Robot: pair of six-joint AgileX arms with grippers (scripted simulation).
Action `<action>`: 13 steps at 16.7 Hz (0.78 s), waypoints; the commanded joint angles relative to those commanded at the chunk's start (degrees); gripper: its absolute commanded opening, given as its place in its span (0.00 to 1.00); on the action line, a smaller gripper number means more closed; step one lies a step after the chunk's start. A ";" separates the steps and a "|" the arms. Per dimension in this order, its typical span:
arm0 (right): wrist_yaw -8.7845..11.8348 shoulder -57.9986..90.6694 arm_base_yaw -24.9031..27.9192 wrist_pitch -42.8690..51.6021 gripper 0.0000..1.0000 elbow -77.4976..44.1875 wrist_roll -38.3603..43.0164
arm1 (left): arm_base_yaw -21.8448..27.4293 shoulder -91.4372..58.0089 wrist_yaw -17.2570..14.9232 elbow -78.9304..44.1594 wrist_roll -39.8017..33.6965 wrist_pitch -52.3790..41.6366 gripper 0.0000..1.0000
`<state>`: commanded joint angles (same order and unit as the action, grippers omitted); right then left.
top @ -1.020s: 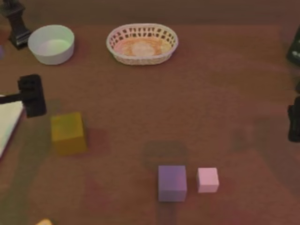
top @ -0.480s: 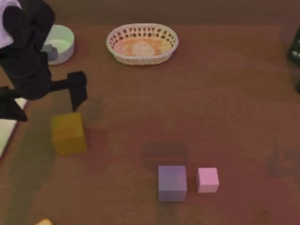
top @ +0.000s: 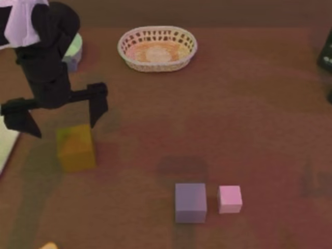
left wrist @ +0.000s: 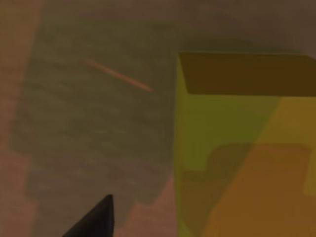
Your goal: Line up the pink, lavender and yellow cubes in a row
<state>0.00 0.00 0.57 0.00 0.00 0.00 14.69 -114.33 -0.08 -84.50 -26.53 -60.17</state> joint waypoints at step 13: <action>0.00 0.00 0.00 0.00 1.00 0.00 0.00 | -0.10 -7.83 -0.06 9.16 0.21 17.17 1.00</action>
<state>0.00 0.00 0.57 0.00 0.00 0.00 14.59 -122.16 -0.14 -75.33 -26.31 -42.99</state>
